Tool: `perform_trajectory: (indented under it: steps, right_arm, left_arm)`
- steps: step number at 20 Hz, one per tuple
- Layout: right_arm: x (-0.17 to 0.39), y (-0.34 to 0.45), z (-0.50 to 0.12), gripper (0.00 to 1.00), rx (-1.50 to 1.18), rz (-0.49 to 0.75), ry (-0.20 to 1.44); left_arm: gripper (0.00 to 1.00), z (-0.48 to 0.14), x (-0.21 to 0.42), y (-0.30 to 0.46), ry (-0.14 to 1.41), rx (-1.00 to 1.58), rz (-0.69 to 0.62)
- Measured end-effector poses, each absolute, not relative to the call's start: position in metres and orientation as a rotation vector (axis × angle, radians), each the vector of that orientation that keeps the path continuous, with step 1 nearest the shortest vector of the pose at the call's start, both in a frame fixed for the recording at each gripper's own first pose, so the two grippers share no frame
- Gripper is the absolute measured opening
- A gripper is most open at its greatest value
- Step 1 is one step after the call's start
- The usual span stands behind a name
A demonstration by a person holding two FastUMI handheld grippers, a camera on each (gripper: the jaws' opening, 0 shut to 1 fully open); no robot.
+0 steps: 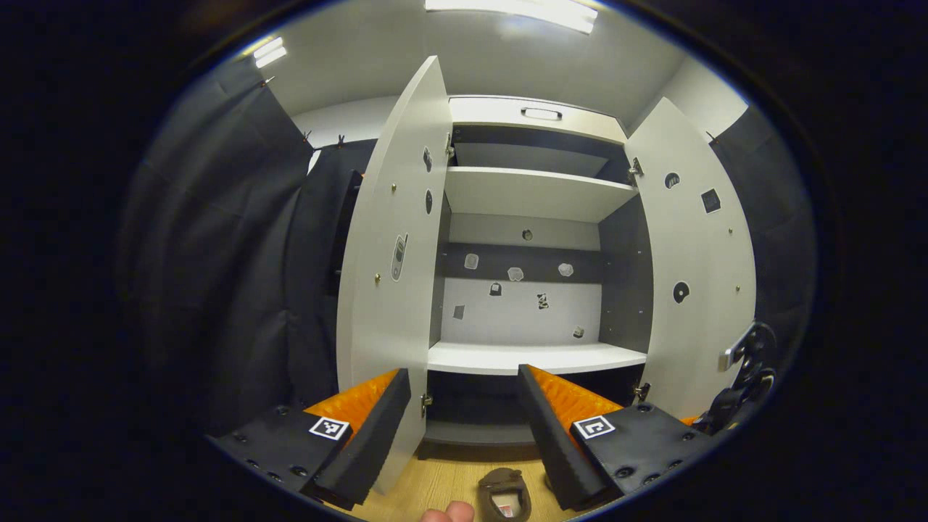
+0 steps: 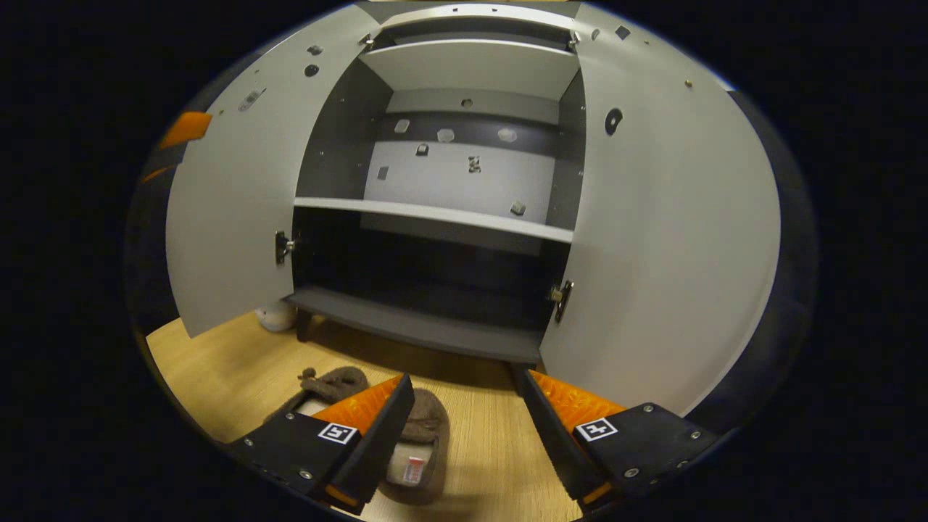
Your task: Grab one shoe with the right hand and put it into the shoe cabinet, grab the other shoe with the left hand and put it into the shoe cabinet; then close the right door with the right hand and the left door with the left hand.
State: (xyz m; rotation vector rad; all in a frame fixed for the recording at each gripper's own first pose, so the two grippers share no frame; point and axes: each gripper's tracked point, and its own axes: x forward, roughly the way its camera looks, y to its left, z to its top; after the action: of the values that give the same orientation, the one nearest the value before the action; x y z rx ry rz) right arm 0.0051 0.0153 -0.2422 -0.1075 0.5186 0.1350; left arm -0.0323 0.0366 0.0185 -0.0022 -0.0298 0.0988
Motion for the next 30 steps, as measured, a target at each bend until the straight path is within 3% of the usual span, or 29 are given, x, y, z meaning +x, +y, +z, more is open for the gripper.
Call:
perform_trajectory:
  steps: [6,11,16,19,22,25,30]
  right_arm:
    - [-0.035,0.006,-0.33,0.86,-0.096,0.15,0.785]
    - [-0.025,0.008,-0.368,0.8,-0.136,0.163,0.882]
    - [0.011,0.02,-0.39,0.76,-0.088,0.169,0.871]
    - [0.01,0.024,-0.411,0.64,-0.083,0.184,0.924]
    - [0.011,0.032,-0.409,0.41,-0.052,0.206,0.892]
    - [0.013,0.029,-0.408,0.08,-0.077,0.166,0.864]
    - [0.004,0.021,-0.378,0.06,-0.062,0.128,0.835]
  left_arm:
    - [0.96,0.015,-0.035,0.043,-0.019,-0.013,0.113]
    - [0.96,0.011,-0.037,0.045,-0.008,-0.011,0.117]
    - [0.96,0.013,-0.04,0.048,-0.008,-0.004,0.128]
    - [0.96,0.012,-0.042,0.047,-0.008,0.001,0.131]
    - [0.96,0.012,-0.044,0.047,-0.009,0.006,0.131]
    - [0.96,0.011,-0.046,0.044,-0.006,0.001,0.122]
    - [0.96,-0.002,-0.043,0.041,0.021,0.001,0.107]
